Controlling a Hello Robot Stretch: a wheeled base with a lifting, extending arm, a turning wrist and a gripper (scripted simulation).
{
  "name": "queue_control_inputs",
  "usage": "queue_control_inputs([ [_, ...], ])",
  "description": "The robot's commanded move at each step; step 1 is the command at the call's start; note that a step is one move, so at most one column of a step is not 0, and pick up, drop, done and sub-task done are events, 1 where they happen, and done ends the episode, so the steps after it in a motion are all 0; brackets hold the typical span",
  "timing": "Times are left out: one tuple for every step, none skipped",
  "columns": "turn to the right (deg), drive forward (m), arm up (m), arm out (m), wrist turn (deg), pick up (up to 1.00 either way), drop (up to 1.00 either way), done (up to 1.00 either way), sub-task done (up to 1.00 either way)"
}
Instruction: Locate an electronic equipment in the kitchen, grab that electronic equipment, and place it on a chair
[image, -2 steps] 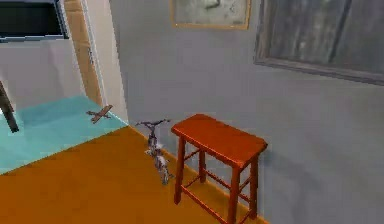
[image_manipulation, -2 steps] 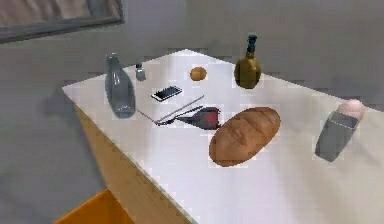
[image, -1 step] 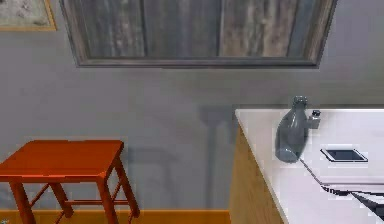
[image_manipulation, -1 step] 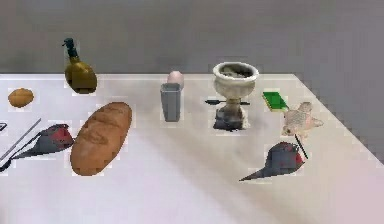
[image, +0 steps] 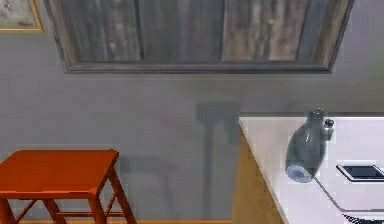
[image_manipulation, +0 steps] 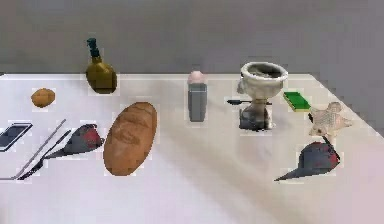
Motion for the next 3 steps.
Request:
queue_control_inputs([
  [-39.0, 0.0, 0.0, 0.0, 0.0, 0.0, 0.0, 0.0, 0.0],
  [0.0, 0.0, 0.5, 0.0, 0.0, 0.0, 0.0, 0.0, 0.0],
  [0.0, 0.0, 0.38, 0.0, 0.0, 0.0, 0.0, 0.0, 0.0],
])
